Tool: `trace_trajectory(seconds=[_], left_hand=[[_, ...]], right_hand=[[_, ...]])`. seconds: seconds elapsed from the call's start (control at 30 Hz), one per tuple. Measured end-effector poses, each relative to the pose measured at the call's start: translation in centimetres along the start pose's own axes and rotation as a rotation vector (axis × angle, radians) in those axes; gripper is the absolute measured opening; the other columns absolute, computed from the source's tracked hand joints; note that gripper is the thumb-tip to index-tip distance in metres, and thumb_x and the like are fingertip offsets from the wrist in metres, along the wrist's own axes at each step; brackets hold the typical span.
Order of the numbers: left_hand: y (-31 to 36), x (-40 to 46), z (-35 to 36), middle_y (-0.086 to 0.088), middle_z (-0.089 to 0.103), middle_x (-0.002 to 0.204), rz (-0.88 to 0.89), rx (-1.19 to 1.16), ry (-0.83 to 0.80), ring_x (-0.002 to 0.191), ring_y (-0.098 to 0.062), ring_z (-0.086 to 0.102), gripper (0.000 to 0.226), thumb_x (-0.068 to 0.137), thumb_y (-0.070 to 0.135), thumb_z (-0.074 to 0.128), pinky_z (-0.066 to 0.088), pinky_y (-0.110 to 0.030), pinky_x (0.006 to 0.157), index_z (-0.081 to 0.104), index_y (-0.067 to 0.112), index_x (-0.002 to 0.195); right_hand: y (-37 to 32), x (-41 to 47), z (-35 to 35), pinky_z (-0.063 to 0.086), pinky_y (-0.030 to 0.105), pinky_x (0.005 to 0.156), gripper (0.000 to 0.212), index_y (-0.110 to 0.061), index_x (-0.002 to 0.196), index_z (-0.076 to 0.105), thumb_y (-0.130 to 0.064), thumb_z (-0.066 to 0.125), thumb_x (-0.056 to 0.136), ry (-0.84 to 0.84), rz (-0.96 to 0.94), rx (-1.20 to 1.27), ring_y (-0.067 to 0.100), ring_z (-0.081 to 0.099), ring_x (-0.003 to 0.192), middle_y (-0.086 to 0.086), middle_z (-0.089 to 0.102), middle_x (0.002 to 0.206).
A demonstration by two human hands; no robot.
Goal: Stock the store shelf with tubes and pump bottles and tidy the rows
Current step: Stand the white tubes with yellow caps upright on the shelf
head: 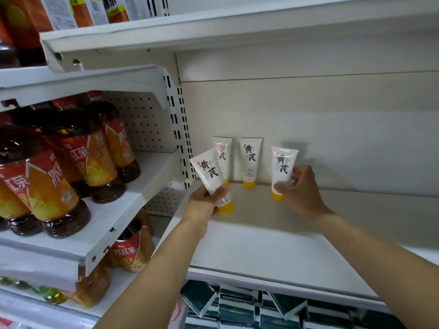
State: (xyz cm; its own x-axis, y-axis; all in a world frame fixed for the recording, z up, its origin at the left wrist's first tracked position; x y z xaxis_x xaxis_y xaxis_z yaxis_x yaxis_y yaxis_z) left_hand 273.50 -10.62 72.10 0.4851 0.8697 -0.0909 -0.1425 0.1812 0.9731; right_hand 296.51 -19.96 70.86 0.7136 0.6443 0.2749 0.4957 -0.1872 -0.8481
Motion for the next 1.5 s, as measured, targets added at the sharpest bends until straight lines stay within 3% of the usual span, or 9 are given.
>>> trace_trajectory(seconds=[0.17, 0.27, 0.37, 0.47, 0.6, 0.77, 1.0, 1.2, 1.5], left_hand=[[-0.2, -0.5, 0.8, 0.000, 0.071, 0.099, -0.009, 0.003, -0.039, 0.089, -0.019, 0.066, 0.026, 0.084, 0.021, 0.073, 0.053, -0.047, 0.094, 0.067, 0.019, 0.110], [-0.3, -0.9, 1.4, -0.002, 0.071, 0.102, -0.017, 0.029, -0.054, 0.090, -0.021, 0.066, 0.029, 0.084, 0.023, 0.073, 0.051, -0.051, 0.097, 0.067, 0.018, 0.112], [-0.1, -1.3, 1.9, -0.008, 0.071, 0.108, -0.018, 0.029, -0.078, 0.093, -0.024, 0.067, 0.030, 0.086, 0.023, 0.071, 0.052, -0.049, 0.095, 0.066, 0.014, 0.114], [0.2, -1.6, 2.2, -0.014, 0.072, 0.109, -0.009, 0.031, -0.109, 0.097, -0.027, 0.070, 0.031, 0.089, 0.021, 0.068, 0.059, -0.036, 0.081, 0.064, 0.010, 0.118], [0.6, -1.8, 2.6, -0.016, 0.071, 0.108, 0.010, 0.052, -0.121, 0.084, -0.021, 0.071, 0.030, 0.089, 0.018, 0.067, 0.058, -0.026, 0.066, 0.065, 0.009, 0.118], [0.9, -1.1, 3.1, -0.017, 0.072, 0.105, 0.014, 0.116, -0.138, 0.084, -0.023, 0.071, 0.028, 0.093, 0.028, 0.062, 0.059, -0.032, 0.070, 0.068, 0.010, 0.113], [0.2, 4.1, 1.5, -0.008, 0.064, 0.099, 0.055, 0.337, 0.219, 0.090, -0.025, 0.065, 0.040, 0.088, 0.027, 0.067, 0.053, -0.039, 0.091, 0.056, 0.006, 0.120], [-0.2, 7.1, 1.2, -0.005, 0.054, 0.117, 0.151, 0.557, 0.297, 0.096, -0.014, 0.052, 0.068, 0.078, 0.023, 0.078, 0.038, -0.024, 0.079, 0.043, 0.009, 0.134], [-1.1, 10.8, 2.5, -0.001, 0.064, 0.107, 0.140, 0.668, 0.370, 0.098, -0.023, 0.063, 0.051, 0.070, 0.026, 0.083, 0.051, -0.033, 0.081, 0.049, 0.017, 0.106]], right_hand=[[-1.7, -2.7, -1.0, 0.041, 0.036, 0.067, 0.023, -0.015, 0.090, 0.047, -0.026, 0.065, 0.081, 0.138, -0.142, 0.048, 0.022, 0.052, 0.074, -0.004, 0.052, 0.078], [-3.1, -4.2, 0.0, 0.045, 0.030, 0.066, 0.014, -0.021, 0.077, 0.059, -0.029, 0.071, 0.080, -0.120, -0.187, 0.130, 0.004, 0.053, 0.064, -0.009, 0.059, 0.070], [-4.6, -5.9, 1.9, 0.047, 0.015, 0.072, 0.021, -0.018, 0.096, 0.066, -0.026, 0.078, 0.080, -0.428, -0.142, 0.122, -0.004, 0.059, 0.071, -0.005, 0.067, 0.086], [-5.3, -6.6, 3.5, 0.054, 0.035, 0.083, 0.036, -0.020, 0.097, 0.068, -0.041, 0.078, 0.069, -0.524, -0.134, 0.095, 0.016, 0.068, 0.087, 0.002, 0.072, 0.093], [-6.0, -6.8, 3.9, 0.056, 0.040, 0.080, 0.019, -0.025, 0.089, 0.066, -0.028, 0.077, 0.074, -0.497, -0.123, 0.147, 0.017, 0.070, 0.083, -0.001, 0.073, 0.086], [-5.8, -6.3, 4.5, 0.059, 0.042, 0.082, 0.042, -0.021, 0.103, 0.067, -0.036, 0.076, 0.065, -0.492, -0.057, 0.181, 0.014, 0.072, 0.086, -0.003, 0.075, 0.091], [-4.7, -5.0, 4.1, 0.050, 0.026, 0.065, 0.027, -0.015, 0.093, 0.062, -0.027, 0.078, 0.075, -0.246, 0.075, 0.122, 0.012, 0.068, 0.076, -0.003, 0.071, 0.082], [-3.7, -4.2, 4.6, 0.053, 0.034, 0.071, 0.029, -0.017, 0.088, 0.061, -0.028, 0.079, 0.068, -0.209, 0.124, 0.112, 0.017, 0.068, 0.079, -0.001, 0.071, 0.082], [-3.4, -3.5, 5.2, 0.055, 0.041, 0.069, 0.032, -0.016, 0.081, 0.059, -0.027, 0.082, 0.061, -0.188, 0.070, 0.179, 0.021, 0.070, 0.075, 0.001, 0.071, 0.076]])
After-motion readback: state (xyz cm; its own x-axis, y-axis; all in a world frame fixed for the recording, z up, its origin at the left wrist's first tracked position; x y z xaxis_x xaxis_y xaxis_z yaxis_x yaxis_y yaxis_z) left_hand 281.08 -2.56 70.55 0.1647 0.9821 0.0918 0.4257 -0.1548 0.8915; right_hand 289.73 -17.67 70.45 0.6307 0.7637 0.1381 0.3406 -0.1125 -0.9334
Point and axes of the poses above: each hand's wrist, its own x-axis towards the middle knuckle, its own z-axis out of the palm, y = z × x, the point moved 1 cm from there along x, towards the middle knuckle
